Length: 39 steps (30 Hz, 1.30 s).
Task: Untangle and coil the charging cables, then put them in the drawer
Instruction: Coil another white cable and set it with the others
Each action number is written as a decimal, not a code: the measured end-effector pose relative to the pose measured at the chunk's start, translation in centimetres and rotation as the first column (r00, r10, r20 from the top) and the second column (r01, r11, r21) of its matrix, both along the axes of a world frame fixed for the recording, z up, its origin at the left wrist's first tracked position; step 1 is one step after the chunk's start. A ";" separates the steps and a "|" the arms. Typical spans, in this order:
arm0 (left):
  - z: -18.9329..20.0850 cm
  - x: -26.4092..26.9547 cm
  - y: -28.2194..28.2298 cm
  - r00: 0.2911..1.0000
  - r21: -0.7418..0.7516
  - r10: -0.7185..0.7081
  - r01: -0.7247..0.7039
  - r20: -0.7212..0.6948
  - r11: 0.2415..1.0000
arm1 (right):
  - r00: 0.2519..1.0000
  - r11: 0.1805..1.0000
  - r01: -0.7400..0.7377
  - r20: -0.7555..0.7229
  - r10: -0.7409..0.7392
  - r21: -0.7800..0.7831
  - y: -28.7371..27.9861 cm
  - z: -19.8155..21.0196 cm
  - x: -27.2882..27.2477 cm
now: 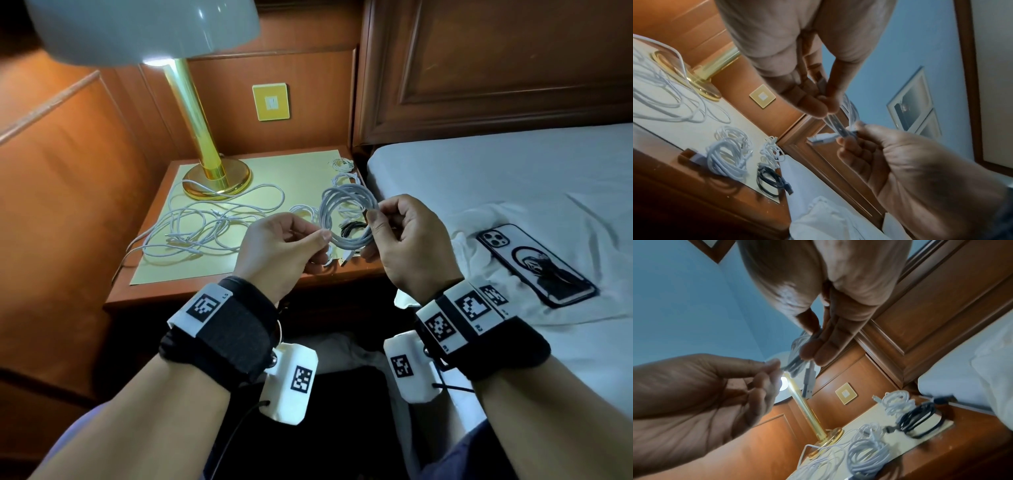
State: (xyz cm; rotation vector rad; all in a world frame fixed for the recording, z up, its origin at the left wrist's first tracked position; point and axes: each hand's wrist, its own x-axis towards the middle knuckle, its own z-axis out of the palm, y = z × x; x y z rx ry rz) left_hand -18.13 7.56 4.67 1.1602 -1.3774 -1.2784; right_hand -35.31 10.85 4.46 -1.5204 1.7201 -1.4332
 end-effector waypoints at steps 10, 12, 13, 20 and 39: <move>0.7 -0.9 1.3 0.993 -0.071 -0.082 0.088 0.081 0.994 | 0.966 0.989 0.140 0.214 -0.145 0.037 -0.2 0.4 0.1; 0.8 -0.8 1.1 0.992 -0.051 -0.096 0.101 0.085 0.994 | 0.961 0.987 0.158 0.225 -0.160 0.025 -0.2 0.6 0.0; 0.8 -0.6 1.0 0.990 -0.067 -0.088 0.096 0.112 0.993 | 0.951 0.988 0.153 0.268 -0.154 0.025 -0.2 0.6 -0.1; 0.5 0.1 0.2 0.991 -0.077 -0.065 0.074 0.117 0.994 | 0.977 0.998 0.015 0.212 -0.026 0.053 0.4 0.9 0.0; 0.8 0.0 -0.2 0.985 0.045 -0.168 0.170 -0.046 0.984 | 0.935 0.991 -0.132 0.334 0.116 0.023 0.2 0.7 0.1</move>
